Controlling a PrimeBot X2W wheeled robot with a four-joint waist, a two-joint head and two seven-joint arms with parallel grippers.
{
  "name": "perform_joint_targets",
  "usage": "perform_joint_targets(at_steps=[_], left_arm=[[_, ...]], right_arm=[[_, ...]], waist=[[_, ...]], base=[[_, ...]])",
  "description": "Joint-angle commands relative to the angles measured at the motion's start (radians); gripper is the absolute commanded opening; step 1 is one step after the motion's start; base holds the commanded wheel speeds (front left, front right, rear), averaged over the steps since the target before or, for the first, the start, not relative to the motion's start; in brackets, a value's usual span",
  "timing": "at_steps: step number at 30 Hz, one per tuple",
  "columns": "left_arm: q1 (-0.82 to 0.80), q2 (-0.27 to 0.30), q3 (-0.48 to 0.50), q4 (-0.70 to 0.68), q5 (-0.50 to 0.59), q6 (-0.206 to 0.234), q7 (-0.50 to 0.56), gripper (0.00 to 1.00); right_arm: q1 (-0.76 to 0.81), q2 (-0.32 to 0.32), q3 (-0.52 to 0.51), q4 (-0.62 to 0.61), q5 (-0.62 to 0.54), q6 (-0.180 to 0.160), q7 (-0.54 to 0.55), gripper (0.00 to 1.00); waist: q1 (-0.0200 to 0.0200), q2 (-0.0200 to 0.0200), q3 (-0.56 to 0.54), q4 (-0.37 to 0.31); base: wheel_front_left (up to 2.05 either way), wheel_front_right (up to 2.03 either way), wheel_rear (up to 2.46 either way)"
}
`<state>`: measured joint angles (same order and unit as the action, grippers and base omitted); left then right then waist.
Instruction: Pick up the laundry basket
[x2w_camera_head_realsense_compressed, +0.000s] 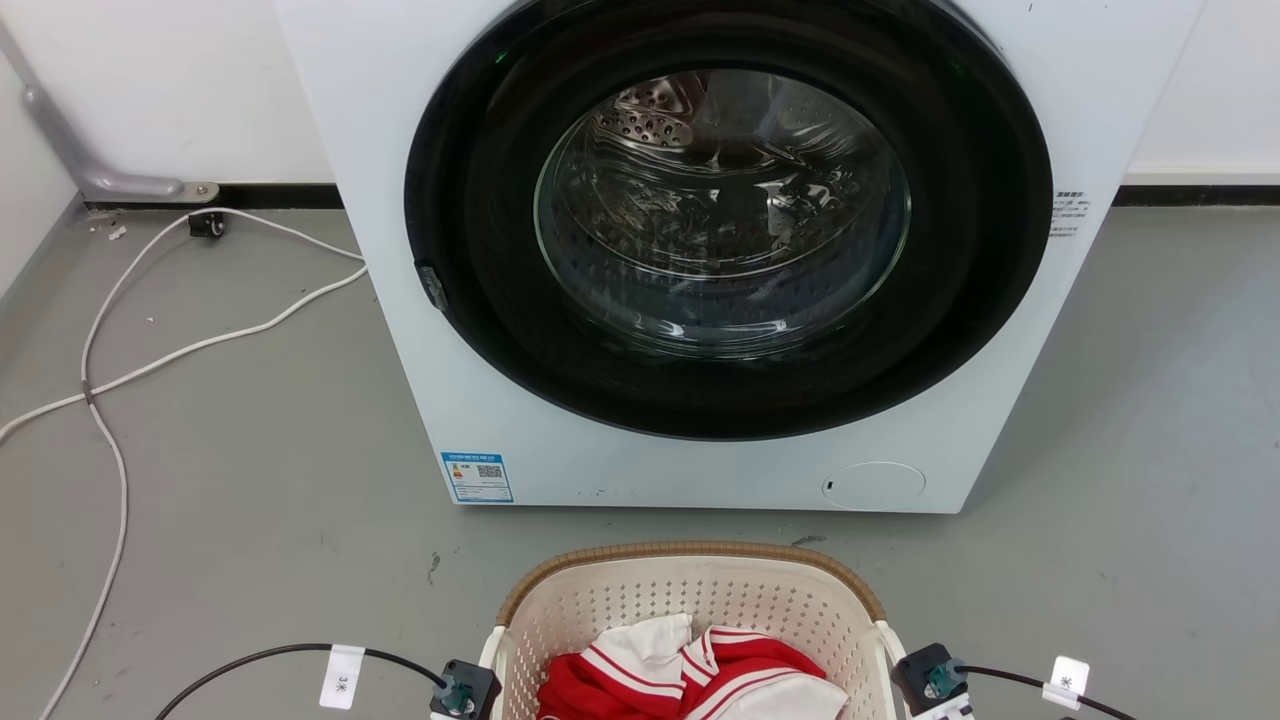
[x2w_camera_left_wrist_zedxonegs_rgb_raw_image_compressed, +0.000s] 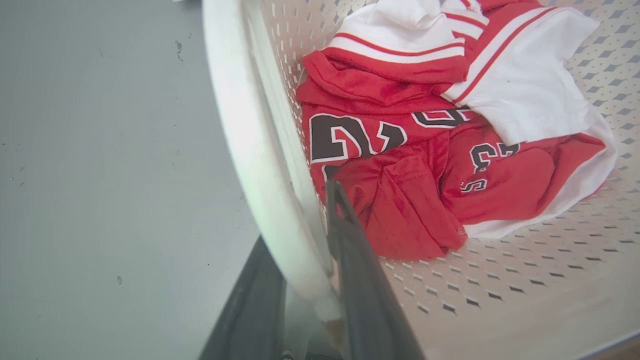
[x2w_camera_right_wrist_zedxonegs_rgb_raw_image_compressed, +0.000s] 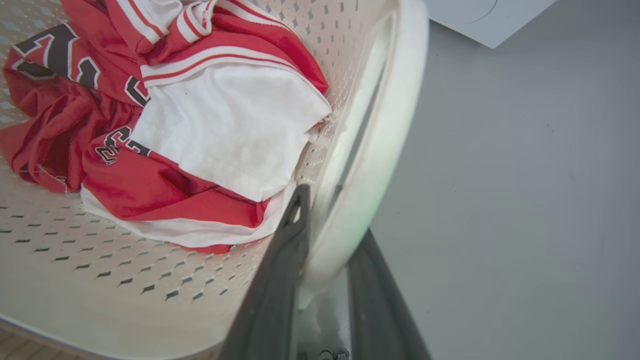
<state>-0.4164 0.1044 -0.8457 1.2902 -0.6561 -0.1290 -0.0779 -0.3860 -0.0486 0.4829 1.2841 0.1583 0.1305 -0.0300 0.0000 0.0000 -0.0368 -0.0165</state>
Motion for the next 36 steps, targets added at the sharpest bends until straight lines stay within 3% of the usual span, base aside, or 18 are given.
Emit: perform_joint_targets(at_steps=[1,36], left_arm=[[-0.008,0.016,-0.004,-0.003,0.002,0.001,-0.011,0.0],[-0.008,0.018,-0.028,-0.003,-0.024,0.005,-0.012,0.0]], right_arm=[[0.013,-0.015,0.01,0.007,-0.001,0.0,0.007,0.0],[0.016,-0.02,0.022,0.008,0.009,0.0,0.007,0.0]], waist=[[0.0,0.0,0.0,0.0],[0.0,0.0,0.002,-0.003]], base=[[0.0,0.0,0.0],[0.0,0.0,0.0]])
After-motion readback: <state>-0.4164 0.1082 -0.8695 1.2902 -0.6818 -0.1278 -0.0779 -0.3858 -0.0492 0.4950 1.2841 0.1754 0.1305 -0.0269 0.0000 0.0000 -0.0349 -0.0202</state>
